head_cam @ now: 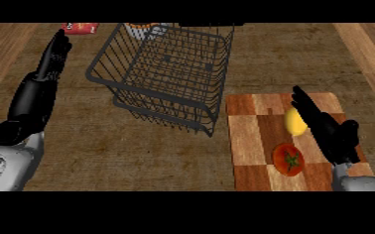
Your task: Pick the lemon from the cutting board and place it in the tiered basket
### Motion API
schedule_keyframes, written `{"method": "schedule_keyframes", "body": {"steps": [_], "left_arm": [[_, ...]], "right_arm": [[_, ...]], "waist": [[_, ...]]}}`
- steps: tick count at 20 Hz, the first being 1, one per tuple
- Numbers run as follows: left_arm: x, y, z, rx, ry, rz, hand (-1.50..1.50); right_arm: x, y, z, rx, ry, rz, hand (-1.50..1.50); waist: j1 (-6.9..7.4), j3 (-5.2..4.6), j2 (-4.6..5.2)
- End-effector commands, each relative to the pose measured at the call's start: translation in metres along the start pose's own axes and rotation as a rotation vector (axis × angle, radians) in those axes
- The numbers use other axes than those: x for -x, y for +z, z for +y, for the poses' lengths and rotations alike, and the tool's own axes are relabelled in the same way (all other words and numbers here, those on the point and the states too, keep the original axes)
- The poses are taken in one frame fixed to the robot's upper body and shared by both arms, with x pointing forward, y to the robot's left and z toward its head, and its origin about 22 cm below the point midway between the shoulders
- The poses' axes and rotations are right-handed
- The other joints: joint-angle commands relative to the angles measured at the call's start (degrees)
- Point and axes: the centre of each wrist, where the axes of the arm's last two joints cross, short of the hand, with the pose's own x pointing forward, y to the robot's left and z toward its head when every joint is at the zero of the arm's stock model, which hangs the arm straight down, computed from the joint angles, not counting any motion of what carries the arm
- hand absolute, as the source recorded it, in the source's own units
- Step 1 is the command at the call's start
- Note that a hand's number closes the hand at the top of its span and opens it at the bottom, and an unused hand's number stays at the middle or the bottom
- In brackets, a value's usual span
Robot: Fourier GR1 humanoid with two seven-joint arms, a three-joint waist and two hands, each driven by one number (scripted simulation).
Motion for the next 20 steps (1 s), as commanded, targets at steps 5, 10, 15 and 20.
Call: {"method": "schedule_keyframes", "body": {"steps": [5,10,15,20], "left_arm": [[0.043,0.046,-0.018,0.004,0.204,0.415,0.0],[0.057,0.067,-0.018,-0.002,0.264,0.545,0.0],[0.044,0.058,-0.016,0.019,0.306,0.586,0.0],[0.049,0.062,-0.012,0.019,0.298,0.594,0.0]], "right_arm": [[-0.081,-0.023,0.024,0.221,-0.003,-0.488,1.5],[-0.016,-0.007,-0.009,0.89,-0.009,-0.117,-1.5],[-0.021,-0.013,0.027,0.975,0.229,-0.223,-1.5],[-0.025,0.004,-0.002,0.93,0.581,-0.015,-1.5]], "waist": [[1.04,-0.75,0.87],[-0.56,-0.77,1.38],[0.76,-0.74,1.17],[0.01,-1.18,1.09]]}}
